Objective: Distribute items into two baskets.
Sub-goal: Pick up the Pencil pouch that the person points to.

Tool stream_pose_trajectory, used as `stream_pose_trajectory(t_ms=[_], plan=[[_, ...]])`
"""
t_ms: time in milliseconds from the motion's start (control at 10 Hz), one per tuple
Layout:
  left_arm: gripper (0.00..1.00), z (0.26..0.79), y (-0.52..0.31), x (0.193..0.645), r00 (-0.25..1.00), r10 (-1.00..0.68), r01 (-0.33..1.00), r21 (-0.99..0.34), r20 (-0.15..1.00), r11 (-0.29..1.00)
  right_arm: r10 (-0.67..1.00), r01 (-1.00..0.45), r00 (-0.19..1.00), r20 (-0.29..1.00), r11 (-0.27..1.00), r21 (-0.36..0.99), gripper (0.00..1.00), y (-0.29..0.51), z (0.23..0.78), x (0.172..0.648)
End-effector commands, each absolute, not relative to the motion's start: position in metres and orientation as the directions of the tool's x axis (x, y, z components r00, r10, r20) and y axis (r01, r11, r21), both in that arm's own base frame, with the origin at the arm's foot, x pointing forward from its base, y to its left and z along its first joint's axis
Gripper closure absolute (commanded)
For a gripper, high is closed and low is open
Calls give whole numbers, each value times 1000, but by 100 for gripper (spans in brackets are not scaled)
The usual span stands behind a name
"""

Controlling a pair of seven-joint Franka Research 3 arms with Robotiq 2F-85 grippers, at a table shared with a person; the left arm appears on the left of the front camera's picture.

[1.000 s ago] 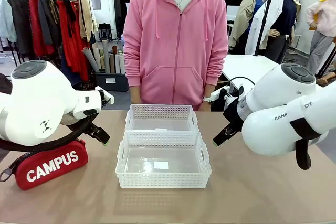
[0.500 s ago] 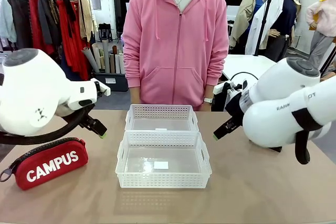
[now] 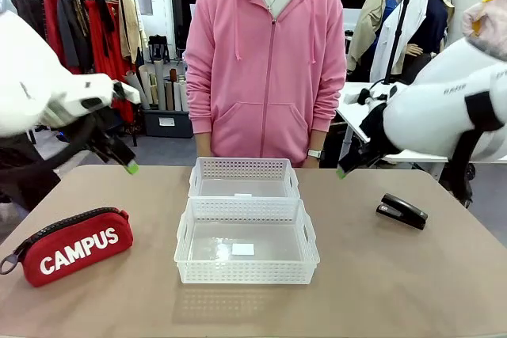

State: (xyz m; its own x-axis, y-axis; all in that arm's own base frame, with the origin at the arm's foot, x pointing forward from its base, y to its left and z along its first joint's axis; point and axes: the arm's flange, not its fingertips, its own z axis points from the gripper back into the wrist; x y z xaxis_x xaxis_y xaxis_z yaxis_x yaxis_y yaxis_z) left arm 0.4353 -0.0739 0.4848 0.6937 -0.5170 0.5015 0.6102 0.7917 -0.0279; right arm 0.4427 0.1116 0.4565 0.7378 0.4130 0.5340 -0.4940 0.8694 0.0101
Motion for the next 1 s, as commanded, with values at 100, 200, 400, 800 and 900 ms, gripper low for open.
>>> stream_pose_trajectory(t_ms=[100, 200, 400, 800, 900], plan=[[0, 528, -11, 437, 670, -476, 654, -151, 570, 741, 331, -477, 751, 571, 870, 124, 0, 63, 487, 460], [0, 538, 5, 433, 670, -446, 640, -157, 594, 753, 309, -470, 754, 579, 870, 148, 0, 52, 495, 461], [0, 565, 55, 418, 659, -367, 615, -189, 656, 766, 243, -441, 763, 599, 874, 206, 0, 18, 512, 462], [0, 590, 111, 397, 664, -265, 533, -194, 700, 823, 131, -451, 754, 643, 816, 362, 0, -42, 537, 450], [0, 593, 122, 393, 665, -241, 518, -205, 707, 830, 100, -453, 743, 662, 803, 388, 0, -55, 542, 443]])
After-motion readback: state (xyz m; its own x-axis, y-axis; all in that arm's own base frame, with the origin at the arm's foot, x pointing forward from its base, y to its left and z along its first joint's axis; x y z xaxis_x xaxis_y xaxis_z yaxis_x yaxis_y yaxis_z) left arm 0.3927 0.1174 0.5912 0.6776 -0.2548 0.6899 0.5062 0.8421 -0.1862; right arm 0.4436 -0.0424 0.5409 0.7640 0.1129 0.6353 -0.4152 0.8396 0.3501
